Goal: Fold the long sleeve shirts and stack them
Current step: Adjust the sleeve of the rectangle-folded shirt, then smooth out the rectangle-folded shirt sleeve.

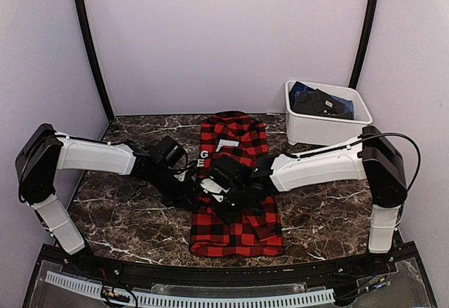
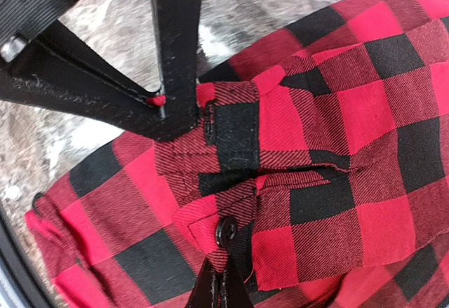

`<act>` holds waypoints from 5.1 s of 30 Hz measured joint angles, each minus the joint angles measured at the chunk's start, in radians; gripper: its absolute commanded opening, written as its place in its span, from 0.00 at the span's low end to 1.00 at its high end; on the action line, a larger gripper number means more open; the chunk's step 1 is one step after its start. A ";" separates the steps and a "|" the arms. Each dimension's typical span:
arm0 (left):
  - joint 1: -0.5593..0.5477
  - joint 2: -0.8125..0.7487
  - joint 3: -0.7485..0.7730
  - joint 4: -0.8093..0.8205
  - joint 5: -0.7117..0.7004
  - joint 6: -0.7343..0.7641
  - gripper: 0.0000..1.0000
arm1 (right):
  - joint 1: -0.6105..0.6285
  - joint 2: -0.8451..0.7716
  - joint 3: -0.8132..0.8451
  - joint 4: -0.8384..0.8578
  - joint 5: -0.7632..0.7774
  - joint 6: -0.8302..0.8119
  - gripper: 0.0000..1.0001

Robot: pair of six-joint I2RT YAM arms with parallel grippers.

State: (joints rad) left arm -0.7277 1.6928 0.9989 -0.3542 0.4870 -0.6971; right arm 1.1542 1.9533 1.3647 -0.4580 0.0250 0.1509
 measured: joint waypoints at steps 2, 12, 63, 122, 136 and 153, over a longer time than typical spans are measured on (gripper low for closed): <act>-0.011 -0.015 -0.021 0.000 -0.001 -0.011 0.00 | 0.005 -0.002 0.000 -0.010 -0.025 0.002 0.00; -0.069 -0.082 -0.106 0.002 -0.024 -0.078 0.00 | 0.030 -0.006 -0.002 -0.031 -0.097 0.019 0.00; 0.091 0.051 0.091 0.193 -0.118 0.024 0.24 | -0.521 0.313 0.249 0.568 -0.412 0.460 0.13; 0.102 0.115 0.146 0.193 -0.085 0.039 0.22 | -0.559 0.374 0.322 0.680 -0.396 0.521 0.32; 0.102 0.108 0.146 0.180 -0.069 0.039 0.22 | -0.558 0.102 -0.238 0.879 -0.455 0.575 0.26; 0.102 0.076 0.133 0.134 -0.058 0.055 0.22 | -0.576 0.115 -0.276 0.883 -0.425 0.637 0.26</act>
State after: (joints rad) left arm -0.6254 1.7687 1.1316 -0.2199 0.4294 -0.6426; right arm 0.5777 2.0686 1.0885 0.4255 -0.4000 0.7876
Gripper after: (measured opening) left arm 0.222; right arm 0.265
